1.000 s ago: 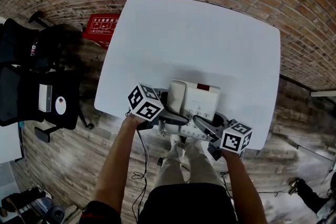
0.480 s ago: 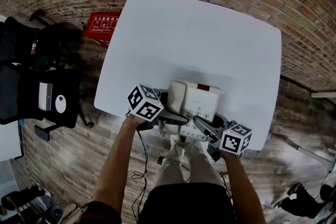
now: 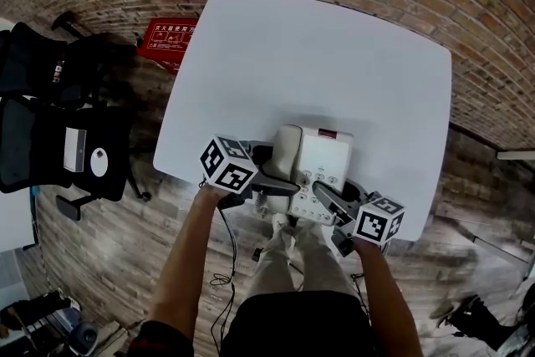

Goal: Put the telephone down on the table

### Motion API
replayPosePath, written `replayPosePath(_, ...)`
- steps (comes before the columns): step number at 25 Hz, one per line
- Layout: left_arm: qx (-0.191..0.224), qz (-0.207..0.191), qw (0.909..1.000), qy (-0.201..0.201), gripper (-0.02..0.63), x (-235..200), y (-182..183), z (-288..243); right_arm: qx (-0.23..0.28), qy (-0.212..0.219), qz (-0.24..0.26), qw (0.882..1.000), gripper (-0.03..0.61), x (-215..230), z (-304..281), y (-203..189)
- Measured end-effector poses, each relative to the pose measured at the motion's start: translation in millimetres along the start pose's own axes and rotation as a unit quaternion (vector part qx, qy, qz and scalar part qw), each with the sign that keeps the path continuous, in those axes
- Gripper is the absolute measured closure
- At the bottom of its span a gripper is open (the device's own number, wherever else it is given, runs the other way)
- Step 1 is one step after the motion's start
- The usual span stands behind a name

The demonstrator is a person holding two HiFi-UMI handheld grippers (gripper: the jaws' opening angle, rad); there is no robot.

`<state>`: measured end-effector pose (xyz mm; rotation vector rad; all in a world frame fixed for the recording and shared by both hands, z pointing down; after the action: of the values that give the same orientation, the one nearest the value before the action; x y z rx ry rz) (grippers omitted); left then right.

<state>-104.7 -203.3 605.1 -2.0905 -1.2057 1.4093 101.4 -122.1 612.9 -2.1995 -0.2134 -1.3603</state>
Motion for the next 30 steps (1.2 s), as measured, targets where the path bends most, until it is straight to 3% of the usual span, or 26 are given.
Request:
replayPosePath(9, 0.039, -0.024, 0.9979, 0.047, 0.110, 9.8, 3.3, 26.2, 0.003, -0.005, -0.003, 1.000, 0.347, -1.6, -0.6, -1.2)
replayPosePath(13, -0.011, -0.114, 0.9880, 0.104, 0.111, 30.0, 17.3, 38.8, 0.005, -0.005, -0.004, 1.000, 0.347, 0.2, -0.3, -1.7)
replayPosePath(17, -0.075, -0.214, 0.9619, 0.153, 0.137, 52.5, 32.3, 40.3, 0.005, -0.008, -0.006, 1.000, 0.347, -0.2, 0.2, -1.8)
replayPosePath(19, -0.087, -0.244, 0.9522, 0.162, 0.183, 60.9, 38.5, 39.8, 0.006, -0.008, -0.009, 1.000, 0.347, -0.8, 0.4, -1.6)
replayPosePath(22, -0.088, -0.265, 0.9451, 0.170, 0.269, 67.7, 43.2, 39.2, 0.007, -0.009, -0.012, 1.000, 0.347, 0.0, 0.2, -2.0)
replayPosePath(30, -0.146, -0.316, 0.9124, 0.216, 0.557, 73.1, 41.9, 33.9, 0.008, -0.017, -0.020, 1.000, 0.347, -2.3, -1.0, -1.3)
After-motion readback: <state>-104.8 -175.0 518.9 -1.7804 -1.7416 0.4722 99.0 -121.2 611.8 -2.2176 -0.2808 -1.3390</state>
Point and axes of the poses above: the fingertips, and each gripper's own axes: z backward along the fingers, x to its right, y out of its top, the point moved 9 cm from there along z, backward along the fingers, and after that the axes turned 11 degrees about -z, right-handed, at the moved point
